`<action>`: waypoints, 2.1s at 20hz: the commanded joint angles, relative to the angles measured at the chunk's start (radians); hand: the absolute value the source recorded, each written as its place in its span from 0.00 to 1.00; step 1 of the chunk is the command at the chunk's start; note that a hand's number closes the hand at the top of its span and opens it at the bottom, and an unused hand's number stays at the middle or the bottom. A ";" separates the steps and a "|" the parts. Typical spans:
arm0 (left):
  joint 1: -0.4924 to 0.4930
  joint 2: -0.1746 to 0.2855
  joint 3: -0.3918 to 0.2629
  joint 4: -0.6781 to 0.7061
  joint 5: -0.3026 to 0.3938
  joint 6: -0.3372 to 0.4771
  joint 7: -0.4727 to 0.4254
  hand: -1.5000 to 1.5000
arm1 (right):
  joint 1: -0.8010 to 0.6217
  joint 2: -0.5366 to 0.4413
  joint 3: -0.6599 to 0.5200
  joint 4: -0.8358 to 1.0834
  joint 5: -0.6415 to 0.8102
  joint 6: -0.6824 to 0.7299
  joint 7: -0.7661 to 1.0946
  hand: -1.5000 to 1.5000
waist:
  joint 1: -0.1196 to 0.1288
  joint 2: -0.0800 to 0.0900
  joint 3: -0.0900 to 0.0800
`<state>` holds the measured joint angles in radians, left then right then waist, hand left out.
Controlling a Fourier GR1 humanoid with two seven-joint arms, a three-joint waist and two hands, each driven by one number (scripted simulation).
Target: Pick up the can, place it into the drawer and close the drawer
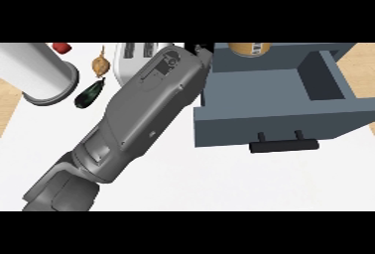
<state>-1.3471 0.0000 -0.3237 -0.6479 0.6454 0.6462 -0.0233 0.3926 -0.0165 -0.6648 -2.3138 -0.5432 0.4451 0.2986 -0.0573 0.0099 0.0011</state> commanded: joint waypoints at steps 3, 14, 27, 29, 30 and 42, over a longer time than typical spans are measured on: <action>-0.046 0.000 -0.062 0.112 0.084 0.005 -0.060 1.00 | -0.002 0.016 0.017 0.009 -0.003 0.001 -0.022 0.00 | -0.020 0.005 0.001; -0.049 0.000 -0.236 0.134 0.204 0.103 -0.050 0.00 | -0.069 -0.060 0.000 0.000 -0.023 -0.040 0.052 0.00 | -0.034 0.005 0.001; -0.070 0.000 -0.286 0.197 0.302 0.143 -0.116 0.00 | -0.067 -0.027 0.006 0.017 0.015 -0.017 0.024 0.00 | -0.041 0.012 0.001; -0.031 0.000 -0.303 0.170 0.316 0.152 -0.143 0.00 | -0.092 0.001 0.042 0.017 0.068 -0.034 0.025 0.00 | -0.021 0.009 0.001; -0.082 0.000 -0.275 0.226 0.319 0.134 -0.135 0.00 | -0.065 0.015 0.066 -0.032 0.060 -0.048 0.031 0.00 | -0.036 0.014 0.001; -0.048 0.000 -0.294 0.143 0.384 0.150 -0.253 0.00 | -0.163 -0.068 0.068 -0.096 0.374 0.098 -0.219 0.00 | -0.007 0.007 0.001</action>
<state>-1.3946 0.0000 -0.6037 -0.4827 1.0149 0.7839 -0.2550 0.2430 -0.1038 -0.6352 -2.3591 -0.3086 0.5104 0.1490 -0.0772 0.0200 0.0015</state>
